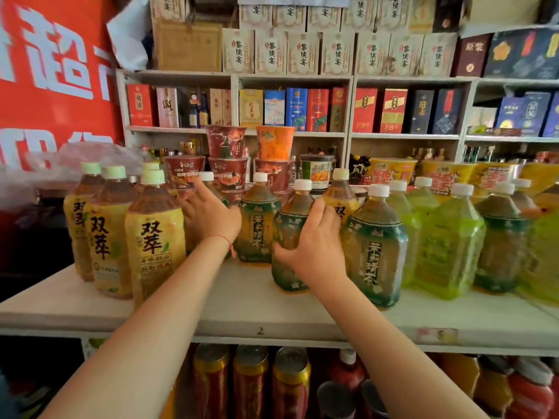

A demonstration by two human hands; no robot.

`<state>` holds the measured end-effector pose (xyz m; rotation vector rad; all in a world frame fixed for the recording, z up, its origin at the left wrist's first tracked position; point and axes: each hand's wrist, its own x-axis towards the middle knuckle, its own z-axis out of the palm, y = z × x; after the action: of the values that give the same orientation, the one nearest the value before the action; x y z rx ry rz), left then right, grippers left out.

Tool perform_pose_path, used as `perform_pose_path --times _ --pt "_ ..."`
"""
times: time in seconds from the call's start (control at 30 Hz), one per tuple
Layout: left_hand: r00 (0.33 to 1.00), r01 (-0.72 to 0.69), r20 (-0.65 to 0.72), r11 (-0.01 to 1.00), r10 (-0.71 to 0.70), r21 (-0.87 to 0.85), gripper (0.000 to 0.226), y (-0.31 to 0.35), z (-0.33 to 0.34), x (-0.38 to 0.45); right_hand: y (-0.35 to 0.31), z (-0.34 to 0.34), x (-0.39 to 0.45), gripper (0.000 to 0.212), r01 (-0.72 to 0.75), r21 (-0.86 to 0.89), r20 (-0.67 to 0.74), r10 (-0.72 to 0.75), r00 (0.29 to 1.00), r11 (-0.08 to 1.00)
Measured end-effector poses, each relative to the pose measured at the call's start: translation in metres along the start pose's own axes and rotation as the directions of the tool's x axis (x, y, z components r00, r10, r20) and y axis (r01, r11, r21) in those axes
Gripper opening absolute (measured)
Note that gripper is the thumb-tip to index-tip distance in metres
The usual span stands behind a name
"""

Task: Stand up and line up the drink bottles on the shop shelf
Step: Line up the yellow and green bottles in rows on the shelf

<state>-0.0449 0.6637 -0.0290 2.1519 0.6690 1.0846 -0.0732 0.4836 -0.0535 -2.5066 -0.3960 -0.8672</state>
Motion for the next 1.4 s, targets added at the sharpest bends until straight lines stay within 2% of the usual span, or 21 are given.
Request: perform_pose_path --times 0.1,0.27,0.4,0.63,0.83,0.93,1.0,1.03,1.07,1.13,1.2,1.23,1.27,1.33,1.4 --pt "0.997 0.045 -0.062 0.998 -0.043 0.032 0.089 0.002 0.004 0.014 0.001 -0.002 0.001 0.117 0.021 -0.040 0.026 -0.020 0.999 0.999" --pt "0.991 0.028 -0.132 0.988 -0.008 0.154 0.075 0.006 0.003 0.008 0.002 -0.003 0.002 0.117 0.021 -0.063 0.052 -0.017 0.999 0.998" --pt "0.999 0.025 -0.051 0.991 -0.018 0.135 0.080 0.005 0.008 -0.002 0.001 -0.002 0.001 0.117 0.016 -0.081 0.064 -0.011 0.998 0.997" --pt "0.996 -0.090 0.041 0.973 0.083 0.213 0.088 -0.004 -0.008 -0.020 0.001 0.001 0.000 0.118 0.019 -0.106 0.032 -0.016 0.999 0.994" --pt "0.972 -0.226 0.096 0.967 0.216 0.114 0.093 -0.005 -0.037 -0.058 0.002 0.004 0.000 0.117 0.029 -0.119 0.010 -0.028 1.000 0.992" --pt "0.946 -0.299 0.121 0.954 0.301 -0.034 0.091 -0.002 -0.036 -0.081 0.001 0.003 -0.004 0.117 0.024 -0.114 0.026 -0.021 0.999 0.993" --pt "0.943 -0.290 0.114 0.941 0.312 -0.174 0.087 -0.002 -0.032 -0.089 0.002 -0.003 -0.010 0.109 0.030 -0.101 0.048 -0.025 0.999 0.994" --pt "0.949 -0.266 0.106 0.934 0.298 -0.240 0.086 -0.003 -0.029 -0.090 0.004 -0.009 -0.014 0.098 0.074 -0.088 0.035 -0.071 0.997 0.993" --pt "0.955 -0.239 0.100 0.926 0.278 -0.293 0.085 -0.004 -0.027 -0.091 0.008 -0.015 -0.018 0.081 0.149 -0.079 -0.021 -0.151 0.988 0.986" --pt "0.964 -0.202 0.093 0.914 0.249 -0.351 0.085 -0.005 -0.024 -0.092 0.017 -0.027 -0.026 0.048 0.267 -0.076 -0.279 -0.278 0.919 0.961" --pt "0.966 -0.187 0.097 0.905 0.240 -0.382 0.086 -0.001 -0.021 -0.098 0.033 -0.037 -0.027 0.041 0.201 -0.055 -0.530 -0.199 0.824 0.978" --pt "0.964 -0.181 0.112 0.900 0.243 -0.396 0.089 0.003 -0.019 -0.102 0.041 -0.043 -0.025 0.046 0.112 -0.016 -0.561 -0.102 0.822 0.994" --pt "0.958 -0.184 0.129 0.897 0.255 -0.403 0.092 0.006 -0.016 -0.108 0.049 -0.047 -0.022 0.055 0.012 0.057 -0.522 0.020 0.853 0.998" --pt "0.949 -0.209 0.141 0.896 0.283 -0.391 0.098 0.012 -0.010 -0.118 0.065 -0.054 -0.015 0.074 -0.181 0.212 -0.302 0.241 0.923 0.960" --pt "0.950 -0.209 0.134 0.895 0.281 -0.394 0.099 0.014 -0.005 -0.122 0.079 -0.059 -0.010 0.084 -0.240 0.264 -0.158 0.288 0.945 0.934"
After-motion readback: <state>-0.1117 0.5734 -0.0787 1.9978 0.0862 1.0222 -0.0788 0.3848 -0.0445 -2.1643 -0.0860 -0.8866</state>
